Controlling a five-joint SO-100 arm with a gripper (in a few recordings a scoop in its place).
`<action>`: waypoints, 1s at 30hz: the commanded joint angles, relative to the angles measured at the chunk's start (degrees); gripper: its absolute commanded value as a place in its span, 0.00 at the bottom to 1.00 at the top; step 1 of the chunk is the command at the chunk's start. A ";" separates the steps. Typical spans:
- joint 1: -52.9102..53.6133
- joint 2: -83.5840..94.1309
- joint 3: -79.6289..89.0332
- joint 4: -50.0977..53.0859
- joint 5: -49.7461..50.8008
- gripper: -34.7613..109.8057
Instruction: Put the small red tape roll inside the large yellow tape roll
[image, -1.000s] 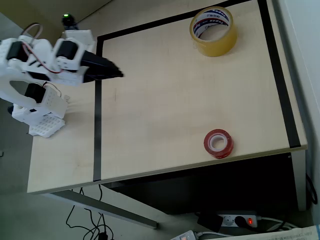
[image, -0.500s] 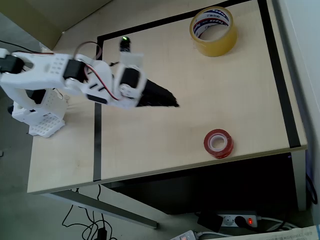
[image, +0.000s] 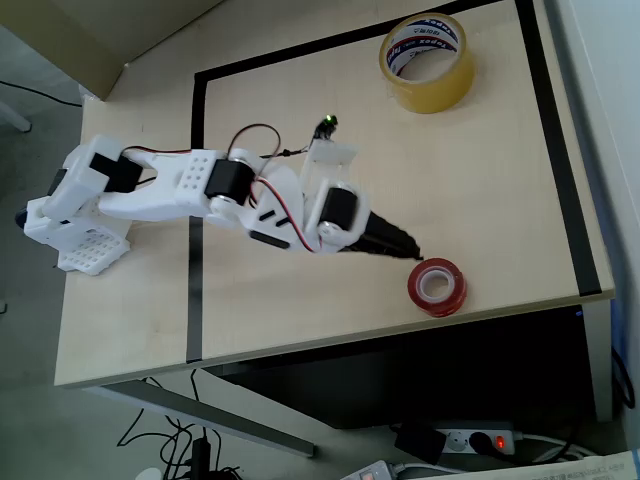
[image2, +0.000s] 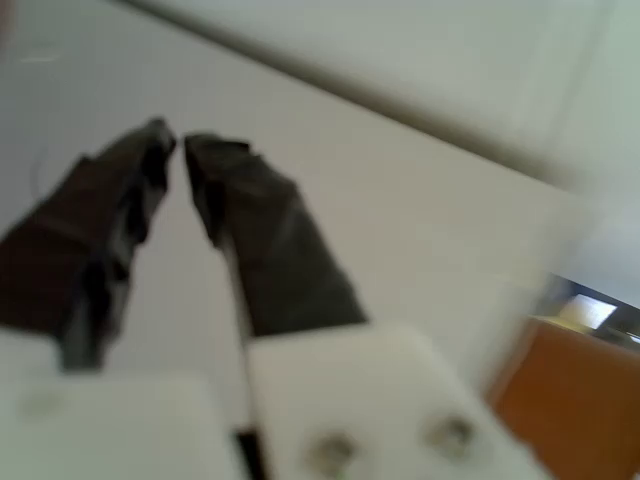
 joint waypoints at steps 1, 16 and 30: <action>0.62 3.52 -17.14 0.26 1.49 0.24; 2.37 -9.67 -17.31 0.18 2.90 0.24; 2.81 -17.49 -16.87 0.26 3.43 0.24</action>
